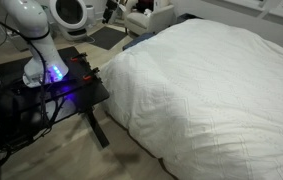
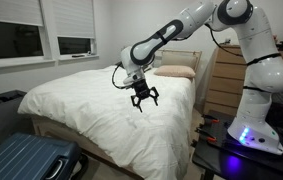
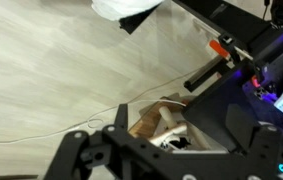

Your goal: Lay the duvet flat on the bottom right side of the bed

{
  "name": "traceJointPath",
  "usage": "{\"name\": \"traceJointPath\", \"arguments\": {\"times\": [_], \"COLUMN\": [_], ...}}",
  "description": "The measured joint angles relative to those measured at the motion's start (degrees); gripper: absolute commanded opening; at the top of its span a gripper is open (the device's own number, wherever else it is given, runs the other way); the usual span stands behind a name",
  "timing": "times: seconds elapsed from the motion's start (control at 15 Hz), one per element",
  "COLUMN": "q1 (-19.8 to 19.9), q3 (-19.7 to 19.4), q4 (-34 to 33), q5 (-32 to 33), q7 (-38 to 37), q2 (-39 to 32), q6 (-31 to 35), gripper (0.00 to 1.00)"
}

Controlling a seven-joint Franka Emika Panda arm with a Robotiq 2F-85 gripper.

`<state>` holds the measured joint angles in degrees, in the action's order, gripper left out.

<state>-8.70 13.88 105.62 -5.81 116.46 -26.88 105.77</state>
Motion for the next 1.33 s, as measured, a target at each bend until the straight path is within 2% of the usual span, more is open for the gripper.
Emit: {"name": "traceJointPath", "arguments": {"times": [0.47,0.87,1.13,1.33], "q1": [-0.6,-1.2,-1.3,-1.2], "q3": [-0.4,-2.5,-4.2,-4.3], "q4": [9.5,17.2,20.7,20.9], "q5": [15.1,30.5,36.3,36.4], "q7": [-2.9,-12.1,-18.2,-18.2], "q2": [6.6,11.9,15.3,15.4], "q6": [17.1,31.7,36.1,36.1], "gripper": [1.00,1.00,1.00,1.00]}}
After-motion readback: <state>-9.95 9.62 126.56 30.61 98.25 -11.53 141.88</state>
